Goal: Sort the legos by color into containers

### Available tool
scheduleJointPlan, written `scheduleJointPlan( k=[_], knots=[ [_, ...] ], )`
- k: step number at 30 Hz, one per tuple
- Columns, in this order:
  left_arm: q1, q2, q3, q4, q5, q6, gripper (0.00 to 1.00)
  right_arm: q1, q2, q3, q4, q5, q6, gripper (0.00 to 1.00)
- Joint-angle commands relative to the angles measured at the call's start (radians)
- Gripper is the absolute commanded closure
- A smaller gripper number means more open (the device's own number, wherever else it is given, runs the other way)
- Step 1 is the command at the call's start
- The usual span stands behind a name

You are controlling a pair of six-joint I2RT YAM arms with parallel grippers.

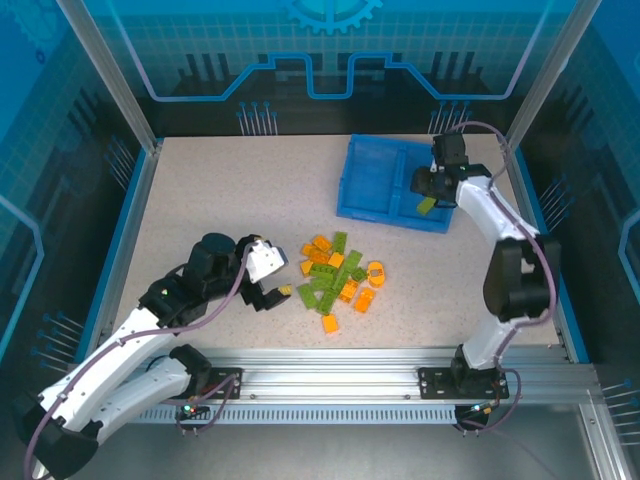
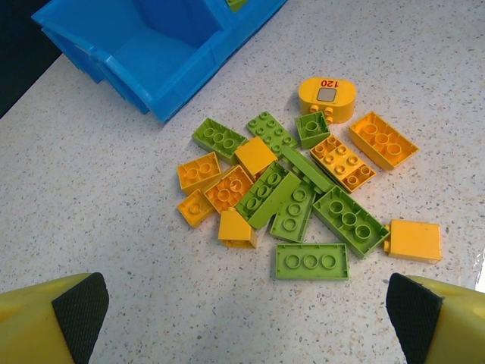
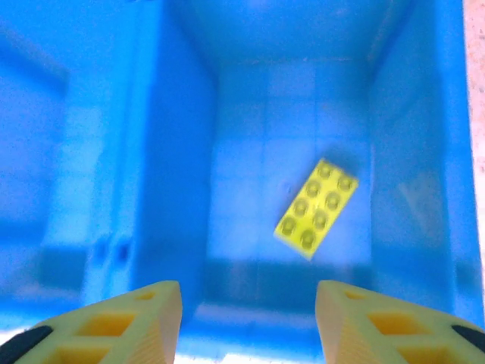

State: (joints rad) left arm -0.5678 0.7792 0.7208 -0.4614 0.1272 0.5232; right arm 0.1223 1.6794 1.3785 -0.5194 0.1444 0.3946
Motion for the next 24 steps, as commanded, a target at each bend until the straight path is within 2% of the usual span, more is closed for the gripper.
scheduleJointPlan(
  k=[1, 6, 10, 16, 24],
  knots=[
    [0.000, 0.005, -0.011, 0.022, 0.007, -0.002, 0.01, 0.108, -0.202, -0.146, -0.025, -0.055, 0.008, 0.47],
    [-0.001, 0.010, -0.011, 0.016, 0.053, 0.018, 0.01, 0.307, -0.364, -0.332, -0.071, -0.096, -0.001, 0.42],
    [0.001, 0.032, -0.001, 0.012, 0.061, 0.023, 0.01, 0.411, -0.352, -0.399, -0.123, -0.124, -0.007, 0.40],
    [0.000, 0.046, -0.003, 0.014, 0.064, 0.023, 0.01, 0.441, -0.256, -0.464, -0.114, -0.159, -0.041, 0.35],
    [0.000, 0.051, -0.003, 0.009, 0.059, 0.022, 0.01, 0.446, -0.084, -0.434, -0.033, -0.168, -0.057, 0.37]
  ],
)
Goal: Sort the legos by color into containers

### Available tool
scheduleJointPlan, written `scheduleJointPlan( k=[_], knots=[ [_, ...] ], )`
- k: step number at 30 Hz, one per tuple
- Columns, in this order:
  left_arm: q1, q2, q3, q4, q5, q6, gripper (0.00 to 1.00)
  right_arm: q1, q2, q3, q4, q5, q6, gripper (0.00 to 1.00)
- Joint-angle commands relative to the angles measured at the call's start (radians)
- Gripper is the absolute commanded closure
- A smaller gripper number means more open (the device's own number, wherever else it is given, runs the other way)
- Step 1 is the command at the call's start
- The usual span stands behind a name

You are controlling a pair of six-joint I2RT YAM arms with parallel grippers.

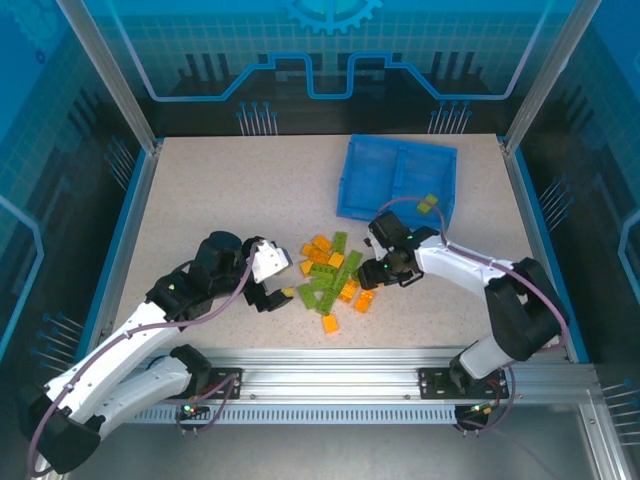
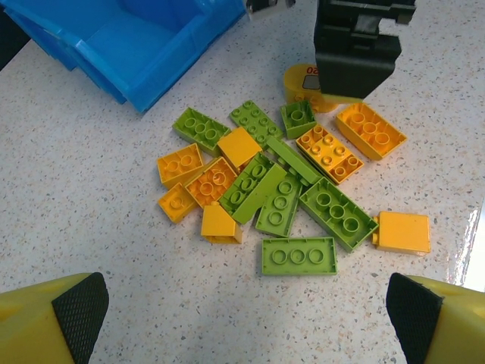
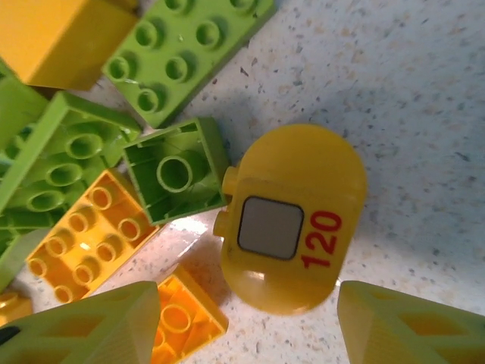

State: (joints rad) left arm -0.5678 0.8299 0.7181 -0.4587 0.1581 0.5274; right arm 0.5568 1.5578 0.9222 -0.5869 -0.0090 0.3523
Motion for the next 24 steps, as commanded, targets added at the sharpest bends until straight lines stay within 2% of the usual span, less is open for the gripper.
scheduleJointPlan(
  k=[1, 5, 7, 13, 19, 24],
  knots=[
    [0.001, 0.000, 0.000, 0.006, 0.029, 0.018, 0.01, 0.012, 0.056, 0.024, 0.043, -0.002, -0.016, 0.39],
    [0.001, -0.003, -0.001, 0.005, 0.026, 0.019, 0.01, 0.012, 0.107, 0.030, 0.067, 0.040, -0.021, 0.45],
    [0.000, -0.003, 0.001, 0.005, 0.025, 0.019, 0.01, 0.012, 0.119, 0.032, 0.070, 0.069, -0.018, 0.51],
    [0.000, -0.005, 0.003, 0.003, 0.031, 0.020, 0.01, 0.012, 0.069, 0.023, 0.065, 0.114, -0.016, 0.61],
    [0.001, -0.019, -0.002, 0.012, 0.038, 0.020, 0.01, 0.012, -0.097, 0.036, 0.049, 0.156, 0.001, 0.64],
    [0.002, -0.026, -0.005, 0.020, 0.023, 0.019, 0.01, 0.012, -0.132, 0.182, 0.072, 0.207, -0.057, 0.64]
  ],
)
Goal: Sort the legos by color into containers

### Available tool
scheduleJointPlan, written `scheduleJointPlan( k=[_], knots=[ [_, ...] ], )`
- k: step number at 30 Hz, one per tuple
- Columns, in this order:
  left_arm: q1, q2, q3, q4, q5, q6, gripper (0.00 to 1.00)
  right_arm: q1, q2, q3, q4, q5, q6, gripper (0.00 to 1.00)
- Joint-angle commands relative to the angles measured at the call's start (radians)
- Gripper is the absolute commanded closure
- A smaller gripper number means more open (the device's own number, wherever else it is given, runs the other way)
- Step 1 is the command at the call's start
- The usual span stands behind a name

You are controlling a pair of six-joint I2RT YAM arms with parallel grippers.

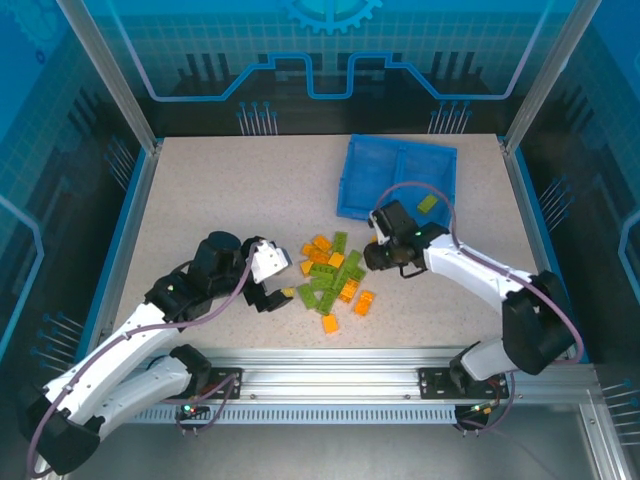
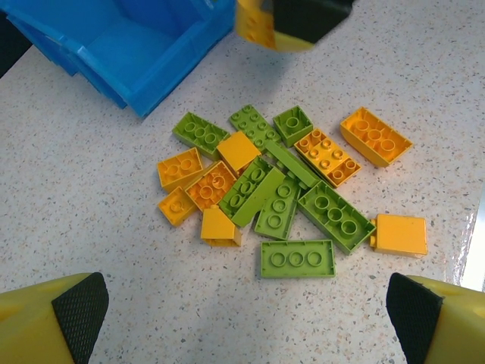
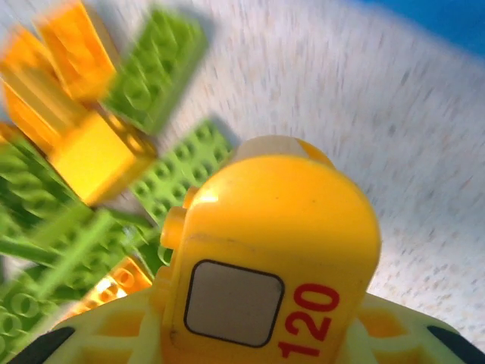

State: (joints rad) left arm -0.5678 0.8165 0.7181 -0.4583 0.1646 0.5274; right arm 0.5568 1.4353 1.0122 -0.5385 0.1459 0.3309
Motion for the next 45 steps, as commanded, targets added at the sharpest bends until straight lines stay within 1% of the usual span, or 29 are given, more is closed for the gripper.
scheduleJointPlan(
  k=[1, 5, 8, 10, 14, 18, 21, 24, 28, 32, 35, 39, 41, 45],
  knots=[
    [0.002, -0.011, -0.005, 0.019, 0.013, 0.017, 0.01, 0.006, 0.015, 0.136, 0.031, 0.071, -0.055, 0.64],
    [0.000, -0.010, 0.004, 0.009, 0.018, 0.013, 0.01, -0.044, 0.182, 0.344, 0.048, 0.105, -0.098, 0.64],
    [0.001, -0.028, -0.001, 0.013, 0.024, 0.006, 0.01, -0.088, 0.336, 0.483, 0.084, 0.135, -0.119, 0.64],
    [-0.001, -0.042, -0.009, 0.022, 0.023, 0.004, 0.01, -0.124, 0.449, 0.597, 0.061, 0.126, -0.104, 0.65],
    [-0.001, -0.050, -0.012, 0.020, 0.006, 0.002, 0.01, -0.172, 0.628, 0.749, 0.019, 0.088, -0.074, 0.65],
    [-0.001, -0.047, -0.011, 0.019, -0.008, 0.002, 0.01, -0.185, 0.753, 0.848, -0.024, 0.078, -0.095, 0.59],
    [-0.001, -0.045, -0.010, 0.018, -0.008, 0.002, 0.01, -0.191, 0.783, 0.886, -0.047, 0.078, -0.103, 0.53],
    [-0.001, -0.041, -0.008, 0.017, -0.018, 0.003, 0.01, -0.199, 0.767, 0.890, -0.060, 0.069, -0.091, 0.51],
    [0.000, -0.026, -0.008, 0.019, -0.025, 0.000, 0.01, -0.199, 0.708, 0.861, -0.060, 0.060, -0.090, 0.45],
    [-0.001, -0.005, -0.007, 0.021, -0.023, -0.006, 0.01, -0.199, 0.603, 0.788, -0.047, 0.052, -0.075, 0.46],
    [0.001, -0.002, -0.006, 0.017, -0.035, -0.005, 0.01, -0.190, 0.459, 0.669, -0.016, 0.008, -0.057, 0.45],
    [0.002, -0.008, -0.013, 0.013, -0.047, 0.009, 0.01, -0.140, 0.241, 0.473, 0.009, -0.024, -0.061, 0.43],
    [0.003, -0.004, -0.013, 0.010, -0.024, 0.011, 0.01, -0.110, 0.149, 0.387, -0.008, -0.020, -0.044, 0.42],
    [0.003, 0.019, -0.007, 0.017, 0.021, 0.006, 0.01, -0.045, 0.002, 0.209, -0.028, -0.029, 0.065, 0.42]
  ],
)
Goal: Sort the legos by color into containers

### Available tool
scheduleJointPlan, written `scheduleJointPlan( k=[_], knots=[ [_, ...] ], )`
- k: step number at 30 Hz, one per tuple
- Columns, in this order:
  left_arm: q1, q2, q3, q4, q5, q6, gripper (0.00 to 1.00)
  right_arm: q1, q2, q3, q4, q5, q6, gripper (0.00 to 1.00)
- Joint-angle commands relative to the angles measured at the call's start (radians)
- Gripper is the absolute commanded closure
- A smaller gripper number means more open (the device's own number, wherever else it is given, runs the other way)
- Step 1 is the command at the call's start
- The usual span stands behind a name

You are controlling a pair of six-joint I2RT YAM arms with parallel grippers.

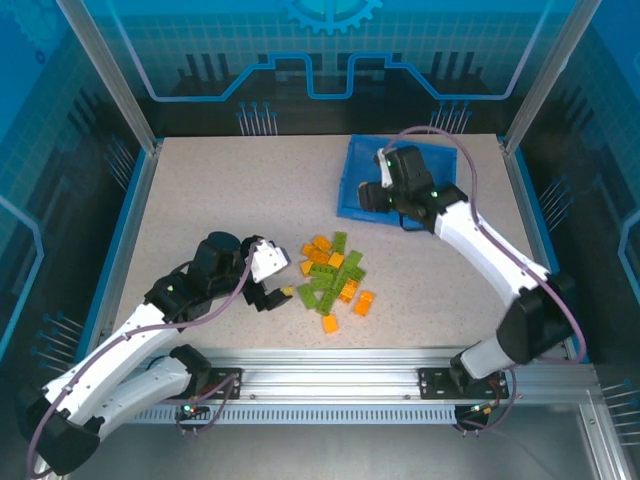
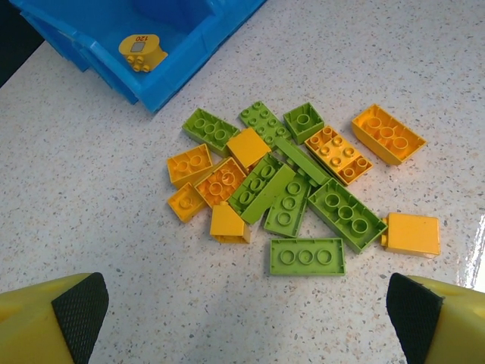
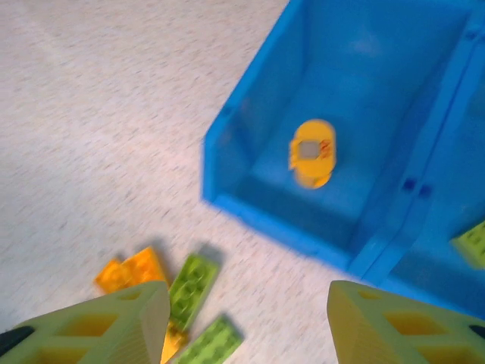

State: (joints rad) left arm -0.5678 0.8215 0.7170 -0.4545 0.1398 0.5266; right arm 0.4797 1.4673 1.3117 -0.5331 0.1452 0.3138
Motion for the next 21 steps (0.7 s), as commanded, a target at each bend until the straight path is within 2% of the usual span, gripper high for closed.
scheduleJointPlan(
  k=[1, 3, 5, 8, 11, 14, 16, 19, 21],
  knots=[
    [0.003, 0.022, -0.004, 0.016, 0.051, 0.007, 0.01, 0.047, -0.053, -0.126, -0.044, -0.029, 0.107, 0.41],
    [0.003, 0.035, 0.002, 0.018, 0.059, -0.001, 0.01, 0.068, -0.091, -0.180, -0.067, -0.028, 0.146, 0.41],
    [-0.002, 0.058, 0.035, 0.019, 0.059, -0.086, 0.01, 0.074, -0.126, -0.217, -0.087, -0.043, 0.183, 0.41],
    [-0.067, 0.141, 0.118, 0.072, -0.029, -0.372, 0.01, 0.073, -0.186, -0.270, -0.095, -0.088, 0.237, 0.39],
    [-0.168, 0.294, 0.202, 0.123, -0.208, -0.667, 0.07, 0.053, -0.254, -0.294, -0.153, -0.084, 0.269, 0.30],
    [-0.228, 0.528, 0.388, 0.013, -0.287, -0.891, 0.15, -0.005, -0.343, -0.335, -0.219, -0.047, 0.301, 0.20],
    [-0.266, 0.682, 0.503, -0.065, -0.307, -0.965, 0.20, -0.073, -0.419, -0.376, -0.260, -0.040, 0.328, 0.13],
    [-0.327, 0.837, 0.599, -0.092, -0.310, -1.013, 0.22, -0.173, -0.529, -0.427, -0.271, -0.096, 0.336, 0.01],
    [-0.356, 0.909, 0.637, -0.090, -0.313, -1.041, 0.24, -0.204, -0.582, -0.475, -0.274, -0.128, 0.335, 0.00]
  ],
)
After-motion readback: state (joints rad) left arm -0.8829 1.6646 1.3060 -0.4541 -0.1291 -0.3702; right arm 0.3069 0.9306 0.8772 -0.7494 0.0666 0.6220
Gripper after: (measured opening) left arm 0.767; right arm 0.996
